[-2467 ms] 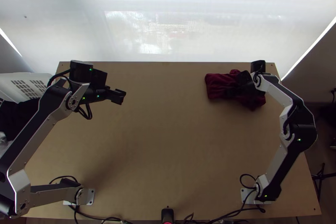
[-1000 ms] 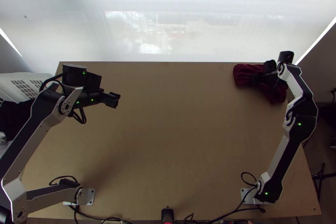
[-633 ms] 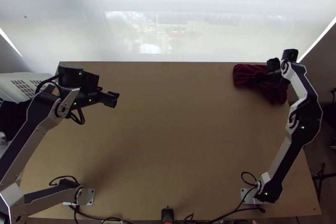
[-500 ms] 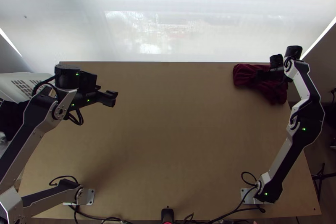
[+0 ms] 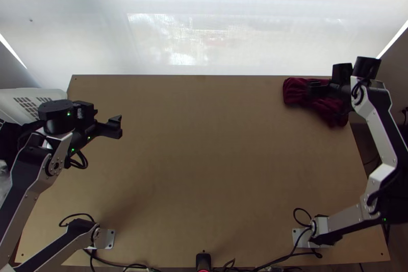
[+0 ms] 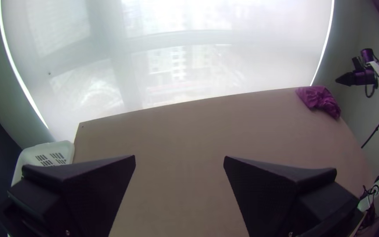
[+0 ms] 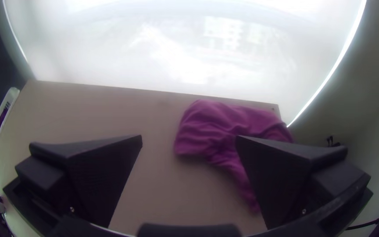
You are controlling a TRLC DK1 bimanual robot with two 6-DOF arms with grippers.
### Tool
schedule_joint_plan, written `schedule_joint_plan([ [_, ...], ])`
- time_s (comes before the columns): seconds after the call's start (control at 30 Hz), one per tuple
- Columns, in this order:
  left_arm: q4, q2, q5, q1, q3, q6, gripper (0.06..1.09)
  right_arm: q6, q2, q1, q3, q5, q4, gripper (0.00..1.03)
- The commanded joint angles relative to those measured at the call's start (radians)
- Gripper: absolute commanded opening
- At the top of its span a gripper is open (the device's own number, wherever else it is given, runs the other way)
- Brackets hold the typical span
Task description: Fold the t-shirt
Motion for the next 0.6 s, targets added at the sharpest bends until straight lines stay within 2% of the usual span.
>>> schedule_joint_plan([
  [0.0,0.145,-0.180,-0.083,0.052,-0.237,-0.060,1.04,0.039,-0.423,0.149,-0.391,0.002,0.149,0.99],
  [0.03,0.183,-0.217,-0.098,0.052,-0.283,-0.065,1.04,0.039,-0.473,0.184,-0.442,0.044,0.195,0.99],
  [0.1,0.204,-0.280,-0.103,0.051,-0.345,-0.049,1.04,0.079,-0.575,0.273,-0.565,0.193,0.350,0.99],
  [0.13,0.198,-0.300,-0.104,0.051,-0.369,-0.049,1.04,0.102,-0.634,0.296,-0.629,0.222,0.428,0.99],
  [0.17,0.194,-0.318,-0.110,0.052,-0.397,-0.043,1.04,0.102,-0.691,0.316,-0.686,0.222,0.480,0.99],
  [0.3,0.269,-0.412,-0.192,0.068,-0.542,0.093,1.04,0.107,-0.826,0.399,-0.839,0.222,0.488,0.99],
  [0.43,0.299,-0.525,-0.224,0.086,-0.648,0.049,1.04,0.127,-0.946,0.408,-0.977,0.222,0.512,0.99],
  [0.57,0.177,-0.660,-0.221,0.084,-0.673,-0.023,1.04,0.127,-1.087,0.408,-1.119,0.222,0.538,0.99],
])
